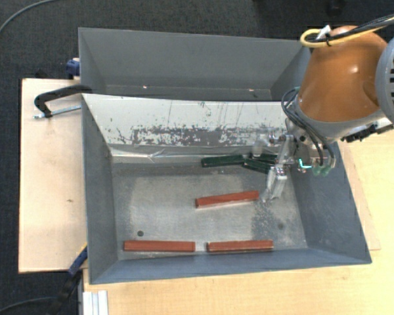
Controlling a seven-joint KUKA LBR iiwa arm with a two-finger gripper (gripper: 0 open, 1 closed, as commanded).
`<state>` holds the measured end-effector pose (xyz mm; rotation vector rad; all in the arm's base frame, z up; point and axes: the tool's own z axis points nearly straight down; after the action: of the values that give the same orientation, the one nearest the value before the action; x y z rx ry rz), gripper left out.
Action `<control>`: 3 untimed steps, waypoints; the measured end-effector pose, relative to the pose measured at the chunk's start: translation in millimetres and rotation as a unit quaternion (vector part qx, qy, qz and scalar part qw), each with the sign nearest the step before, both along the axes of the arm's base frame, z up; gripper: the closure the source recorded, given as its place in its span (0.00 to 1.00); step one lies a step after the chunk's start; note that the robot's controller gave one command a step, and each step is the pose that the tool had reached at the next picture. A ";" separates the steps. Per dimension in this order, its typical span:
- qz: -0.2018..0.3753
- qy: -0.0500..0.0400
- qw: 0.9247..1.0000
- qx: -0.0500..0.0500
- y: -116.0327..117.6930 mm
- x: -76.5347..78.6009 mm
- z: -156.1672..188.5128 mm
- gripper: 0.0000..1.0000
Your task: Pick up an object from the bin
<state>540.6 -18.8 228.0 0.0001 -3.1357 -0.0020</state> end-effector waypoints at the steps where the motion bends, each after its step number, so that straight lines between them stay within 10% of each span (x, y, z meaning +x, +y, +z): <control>1: 0.064 0.000 0.998 0.000 -31.0 15.7 -149.0 0.00; 2: 0.183 -0.002 0.983 0.001 -0.8 -3.6 -157.8 0.00; 3: 0.182 -0.003 0.983 0.001 -1.7 -2.8 -157.3 1.00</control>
Offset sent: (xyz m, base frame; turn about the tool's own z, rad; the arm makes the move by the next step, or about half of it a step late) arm 0.0163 -0.0310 -0.1452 -0.1291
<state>537.8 -20.5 70.7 0.5720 -3.0896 -0.0020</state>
